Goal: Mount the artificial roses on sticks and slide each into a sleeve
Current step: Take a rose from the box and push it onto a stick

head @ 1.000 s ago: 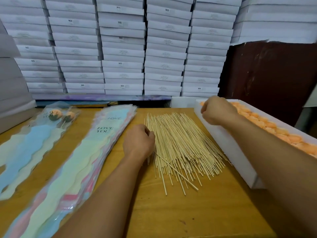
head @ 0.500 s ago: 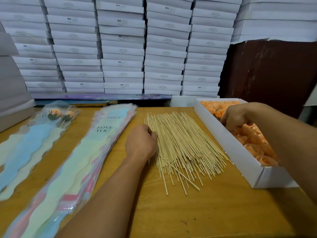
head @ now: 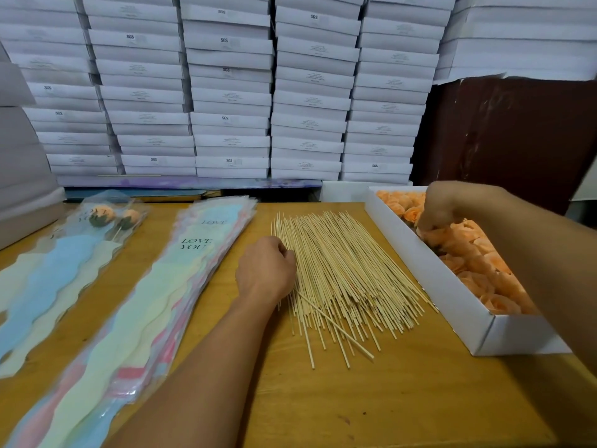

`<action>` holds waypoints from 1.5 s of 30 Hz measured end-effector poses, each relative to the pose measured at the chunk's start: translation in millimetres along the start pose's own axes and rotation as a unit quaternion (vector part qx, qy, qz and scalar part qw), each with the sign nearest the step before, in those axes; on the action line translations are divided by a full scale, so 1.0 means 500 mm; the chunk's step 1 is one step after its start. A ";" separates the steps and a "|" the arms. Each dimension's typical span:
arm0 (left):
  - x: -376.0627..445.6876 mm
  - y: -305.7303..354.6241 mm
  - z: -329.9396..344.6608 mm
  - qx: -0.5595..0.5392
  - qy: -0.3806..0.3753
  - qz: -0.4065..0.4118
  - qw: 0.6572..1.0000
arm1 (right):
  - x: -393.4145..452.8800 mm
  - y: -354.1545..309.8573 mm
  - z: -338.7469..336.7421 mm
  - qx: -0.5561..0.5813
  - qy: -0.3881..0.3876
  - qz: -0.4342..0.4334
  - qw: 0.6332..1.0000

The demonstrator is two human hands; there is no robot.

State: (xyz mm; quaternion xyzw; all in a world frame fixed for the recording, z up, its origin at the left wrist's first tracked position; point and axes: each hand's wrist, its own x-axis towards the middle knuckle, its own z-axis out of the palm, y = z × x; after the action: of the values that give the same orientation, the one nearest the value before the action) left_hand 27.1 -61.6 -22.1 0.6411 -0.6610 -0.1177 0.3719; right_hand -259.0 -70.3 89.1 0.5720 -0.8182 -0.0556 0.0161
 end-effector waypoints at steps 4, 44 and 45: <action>-0.001 0.011 0.000 -0.075 0.000 0.033 0.997 | -0.039 -0.028 -0.046 0.009 0.088 0.003 0.996; 0.005 0.008 0.006 -0.280 0.070 -0.005 0.957 | -0.062 -0.292 0.144 0.222 0.117 -0.057 0.966; 0.006 0.007 0.007 -0.285 0.067 -0.006 0.956 | -0.063 -0.300 0.144 0.221 0.124 -0.058 0.966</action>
State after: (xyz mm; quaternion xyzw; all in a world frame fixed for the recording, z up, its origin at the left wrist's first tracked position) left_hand 22.3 -65.0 -21.3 0.5188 -0.5695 -0.2602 0.5821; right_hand -114.5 -86.2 2.3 0.6105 -0.7671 0.1966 -0.0128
